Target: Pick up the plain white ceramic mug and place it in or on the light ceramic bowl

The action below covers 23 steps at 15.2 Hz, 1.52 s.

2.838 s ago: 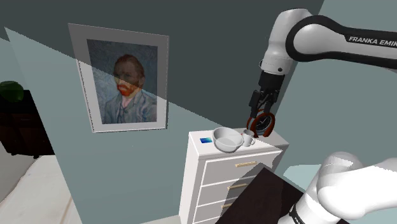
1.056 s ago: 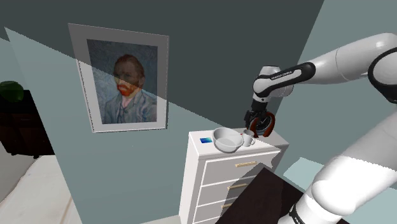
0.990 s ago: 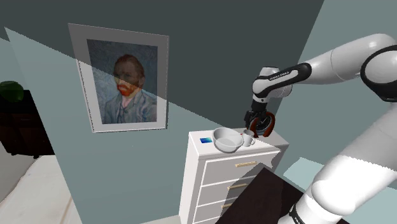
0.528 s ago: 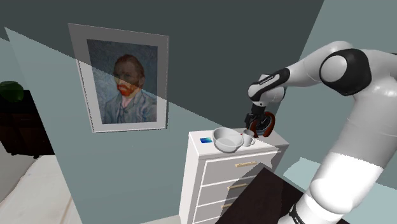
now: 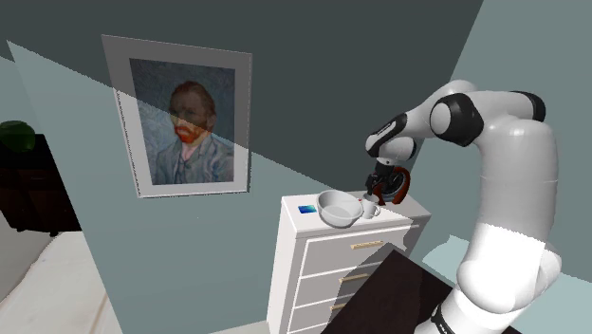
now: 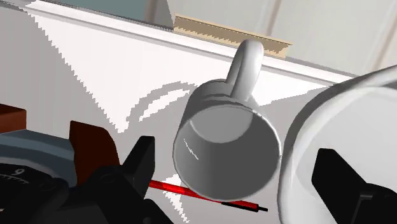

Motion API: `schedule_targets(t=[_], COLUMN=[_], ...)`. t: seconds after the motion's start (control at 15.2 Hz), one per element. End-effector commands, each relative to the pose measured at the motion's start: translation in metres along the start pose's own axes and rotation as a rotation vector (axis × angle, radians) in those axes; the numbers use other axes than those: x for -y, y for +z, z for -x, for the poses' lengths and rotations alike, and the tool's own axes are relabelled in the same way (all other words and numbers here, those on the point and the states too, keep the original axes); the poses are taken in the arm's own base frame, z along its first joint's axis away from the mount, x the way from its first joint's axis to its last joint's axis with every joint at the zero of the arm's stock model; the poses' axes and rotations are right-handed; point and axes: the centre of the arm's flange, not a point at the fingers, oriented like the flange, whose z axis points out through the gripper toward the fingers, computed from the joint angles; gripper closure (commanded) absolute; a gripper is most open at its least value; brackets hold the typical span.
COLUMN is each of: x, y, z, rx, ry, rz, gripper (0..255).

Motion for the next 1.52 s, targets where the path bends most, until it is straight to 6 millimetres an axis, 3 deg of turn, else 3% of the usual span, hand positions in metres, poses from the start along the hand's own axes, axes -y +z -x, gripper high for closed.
schedule_targets(t=[0.0, 0.13, 0.59, 1.12, 1.19, 1.45], x=[-0.02, -0.037, -0.037, -0.037, -0.037, -0.037], y=[0.016, 0.03, 0.067, 0.07, 0.07, 0.07], z=[-0.01, -0.02, -0.02, -0.02, -0.02, -0.02], rx=[-0.001, -0.001, -0.001, -0.001, -0.001, -0.001], ry=[0.01, 0.018, 0.018, 0.018, 0.018, 0.018], rz=[0.0, 0.0, 0.0, 0.0, 0.0, 0.0], gripper=[0, 0, 0, 0, 255, 255])
